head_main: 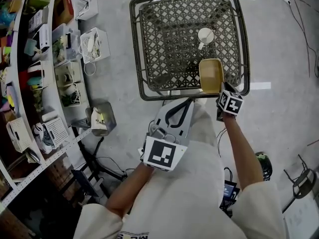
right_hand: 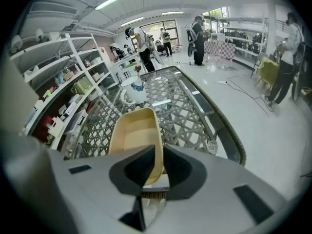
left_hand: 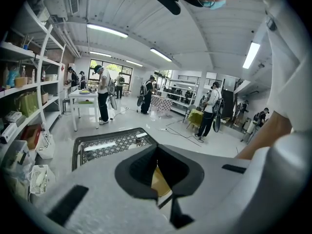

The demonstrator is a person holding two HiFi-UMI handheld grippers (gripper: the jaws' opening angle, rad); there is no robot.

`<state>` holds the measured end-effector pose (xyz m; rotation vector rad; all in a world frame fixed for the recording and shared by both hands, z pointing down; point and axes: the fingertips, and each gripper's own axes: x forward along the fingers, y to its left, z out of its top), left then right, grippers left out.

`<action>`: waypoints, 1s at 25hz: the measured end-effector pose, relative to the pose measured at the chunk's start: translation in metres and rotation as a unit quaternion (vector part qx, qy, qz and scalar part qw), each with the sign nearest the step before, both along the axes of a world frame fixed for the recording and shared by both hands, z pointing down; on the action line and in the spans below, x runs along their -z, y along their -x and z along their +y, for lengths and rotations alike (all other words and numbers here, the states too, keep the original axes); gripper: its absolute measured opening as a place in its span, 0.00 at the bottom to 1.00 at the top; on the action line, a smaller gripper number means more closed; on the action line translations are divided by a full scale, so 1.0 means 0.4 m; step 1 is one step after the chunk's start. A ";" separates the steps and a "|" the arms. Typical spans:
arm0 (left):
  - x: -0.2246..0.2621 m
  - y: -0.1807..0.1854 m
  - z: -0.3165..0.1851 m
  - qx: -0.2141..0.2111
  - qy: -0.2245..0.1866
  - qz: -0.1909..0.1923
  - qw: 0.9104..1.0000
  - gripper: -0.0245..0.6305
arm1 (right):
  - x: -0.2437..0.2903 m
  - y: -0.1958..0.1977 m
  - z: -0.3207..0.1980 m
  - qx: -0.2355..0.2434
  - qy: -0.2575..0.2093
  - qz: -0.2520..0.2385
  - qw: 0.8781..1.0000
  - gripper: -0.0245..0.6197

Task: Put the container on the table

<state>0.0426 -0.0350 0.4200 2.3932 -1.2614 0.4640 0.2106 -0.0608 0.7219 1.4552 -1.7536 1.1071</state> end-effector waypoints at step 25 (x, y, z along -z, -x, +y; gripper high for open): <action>0.127 0.018 -0.033 -0.012 -0.070 0.014 0.997 0.07 | 0.651 0.123 0.006 0.119 -0.243 -0.044 0.962 0.07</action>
